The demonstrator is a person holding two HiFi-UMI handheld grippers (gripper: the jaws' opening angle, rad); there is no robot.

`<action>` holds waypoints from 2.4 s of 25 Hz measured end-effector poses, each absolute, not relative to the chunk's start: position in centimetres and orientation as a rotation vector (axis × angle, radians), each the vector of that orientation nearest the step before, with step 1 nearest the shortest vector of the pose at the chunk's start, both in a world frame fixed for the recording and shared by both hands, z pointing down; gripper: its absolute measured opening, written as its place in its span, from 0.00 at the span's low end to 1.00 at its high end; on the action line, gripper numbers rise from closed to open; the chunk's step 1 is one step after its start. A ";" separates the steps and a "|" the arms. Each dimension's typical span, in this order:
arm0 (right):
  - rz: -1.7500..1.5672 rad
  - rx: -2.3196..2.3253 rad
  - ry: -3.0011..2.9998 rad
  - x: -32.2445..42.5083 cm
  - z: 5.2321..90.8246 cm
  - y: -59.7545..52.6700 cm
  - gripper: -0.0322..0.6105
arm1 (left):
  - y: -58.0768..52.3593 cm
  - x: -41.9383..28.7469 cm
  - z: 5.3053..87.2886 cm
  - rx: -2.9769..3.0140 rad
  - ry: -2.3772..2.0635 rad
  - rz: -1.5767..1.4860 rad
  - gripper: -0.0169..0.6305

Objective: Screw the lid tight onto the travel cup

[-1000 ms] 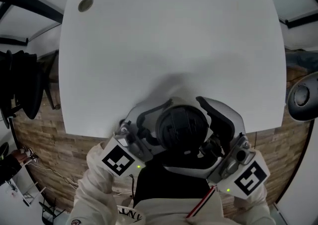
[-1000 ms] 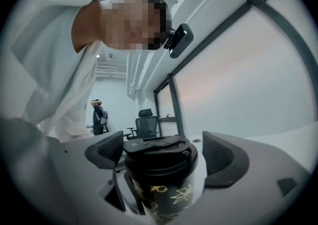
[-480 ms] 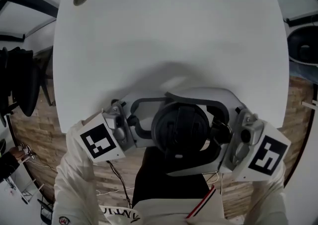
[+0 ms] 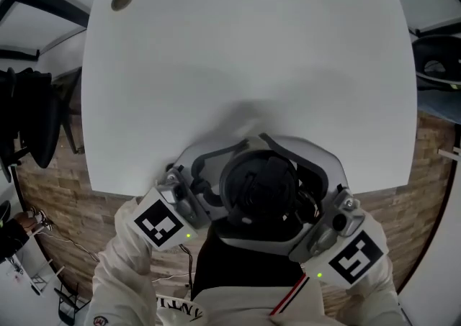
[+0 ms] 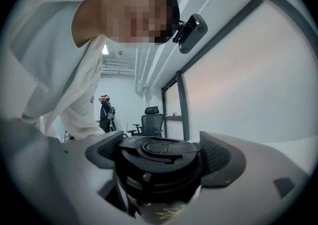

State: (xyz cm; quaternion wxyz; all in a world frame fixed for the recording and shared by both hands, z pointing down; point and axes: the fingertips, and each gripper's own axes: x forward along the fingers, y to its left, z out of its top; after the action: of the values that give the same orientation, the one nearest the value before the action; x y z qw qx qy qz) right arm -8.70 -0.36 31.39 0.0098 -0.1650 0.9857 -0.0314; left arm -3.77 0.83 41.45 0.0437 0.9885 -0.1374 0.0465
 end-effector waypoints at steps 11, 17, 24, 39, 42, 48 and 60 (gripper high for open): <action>-0.149 -0.983 2.934 -7.8 31.2 -1.9 0.78 | 0.4 -3.7 41.4 2.939 -0.714 0.095 0.58; -0.103 -0.912 2.943 -7.6 31.2 -1.1 0.78 | 0.8 -3.5 41.4 2.970 -0.711 0.137 0.58; -0.075 -0.901 2.984 -7.8 31.4 -1.0 0.78 | 1.0 -4.0 41.7 2.955 -0.707 0.249 0.58; -0.160 -0.858 2.948 -6.4 30.2 0.3 0.78 | 1.8 -6.0 42.0 2.928 -0.748 0.387 0.58; -0.197 -0.931 2.881 -4.9 28.5 -0.3 0.78 | 2.1 -7.5 41.8 2.929 -0.755 0.465 0.58; -0.254 -1.079 2.787 -1.4 22.6 -0.5 0.77 | 3.2 -12.4 35.3 2.787 -0.967 0.336 0.58; -0.209 -1.339 2.760 1.2 10.0 1.5 0.22 | 1.3 -12.0 11.6 2.757 -1.371 -0.086 0.28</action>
State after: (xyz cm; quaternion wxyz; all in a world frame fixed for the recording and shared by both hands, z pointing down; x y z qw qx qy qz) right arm 1.20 1.48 9.99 0.0334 -0.4353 0.8971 -0.0679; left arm -11.99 1.34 11.56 0.0305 0.8946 -0.4448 -0.0281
